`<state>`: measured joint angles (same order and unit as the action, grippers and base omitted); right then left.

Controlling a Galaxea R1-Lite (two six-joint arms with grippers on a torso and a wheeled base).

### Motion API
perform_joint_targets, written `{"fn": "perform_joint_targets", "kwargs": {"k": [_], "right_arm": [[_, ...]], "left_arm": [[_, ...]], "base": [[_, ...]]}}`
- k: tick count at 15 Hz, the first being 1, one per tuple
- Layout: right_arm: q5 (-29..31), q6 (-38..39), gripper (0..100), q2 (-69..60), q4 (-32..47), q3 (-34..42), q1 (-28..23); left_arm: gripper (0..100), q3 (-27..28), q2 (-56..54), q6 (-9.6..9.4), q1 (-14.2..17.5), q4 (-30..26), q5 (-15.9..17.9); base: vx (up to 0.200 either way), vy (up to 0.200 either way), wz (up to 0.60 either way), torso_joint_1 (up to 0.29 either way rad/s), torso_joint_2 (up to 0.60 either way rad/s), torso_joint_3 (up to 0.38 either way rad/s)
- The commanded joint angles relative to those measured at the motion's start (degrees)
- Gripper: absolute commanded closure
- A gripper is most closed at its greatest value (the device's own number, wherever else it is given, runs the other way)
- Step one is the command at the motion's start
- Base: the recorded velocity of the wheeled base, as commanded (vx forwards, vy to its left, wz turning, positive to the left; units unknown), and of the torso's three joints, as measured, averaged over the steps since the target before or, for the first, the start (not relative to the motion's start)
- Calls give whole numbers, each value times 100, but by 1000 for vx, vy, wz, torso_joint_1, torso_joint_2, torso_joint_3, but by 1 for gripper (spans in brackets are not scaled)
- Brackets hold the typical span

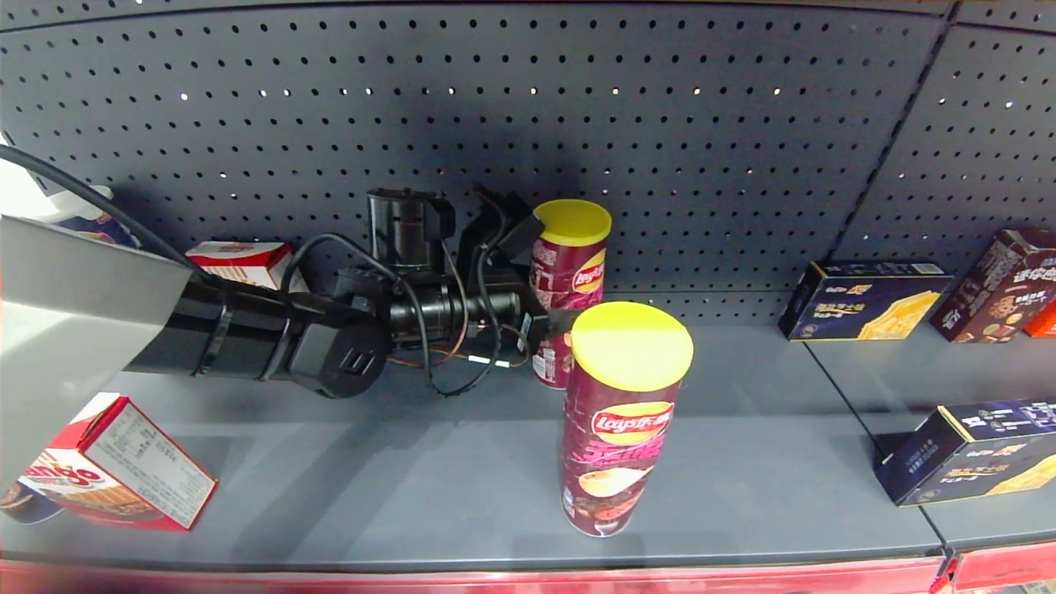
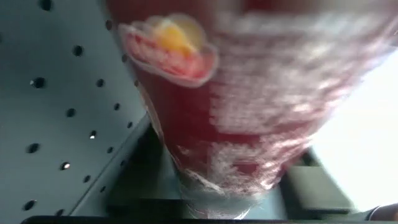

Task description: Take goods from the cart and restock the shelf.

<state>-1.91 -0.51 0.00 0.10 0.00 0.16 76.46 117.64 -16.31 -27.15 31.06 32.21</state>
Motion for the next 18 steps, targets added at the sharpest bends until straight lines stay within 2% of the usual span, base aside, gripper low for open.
{"fn": "perform_joint_targets", "kwargs": {"k": [1,4,7,8,9,10,11,13,18], "right_arm": [[-2,-2,0,9,-1,0,2],[-2,-2,0,9,-1,0,2],[-2,-2,0,9,-1,0,2],[-2,-2,0,9,-1,0,2],[-2,-2,0,9,-1,0,2],[-2,-2,0,9,-1,0,2],[-2,-2,0,9,-1,0,2],[-2,-2,0,9,-1,0,2],[-2,-2,0,9,-1,0,2]], "left_arm": [[0,-87,13,-4,-19,102,-30],[0,-360,-48,-4,-27,339,-162],[0,-905,-496,-4,8,541,-197],[0,-1353,-795,-12,25,647,-505],[0,-1599,-945,-4,25,726,-672],[0,-2100,-1199,14,17,946,-865],[0,-2100,-1199,14,17,946,-865],[0,-2680,-1516,14,43,1236,-1067],[0,-2531,-1481,23,104,1271,-1700]], "base": [[0,0,0,0,0,0],[0,0,0,0,0,0],[0,0,0,0,0,0],[0,0,0,0,0,0],[0,0,0,0,0,0],[0,0,0,0,0,0],[0,0,0,0,0,0],[0,0,0,0,0,0],[0,0,0,0,0,0]]}}
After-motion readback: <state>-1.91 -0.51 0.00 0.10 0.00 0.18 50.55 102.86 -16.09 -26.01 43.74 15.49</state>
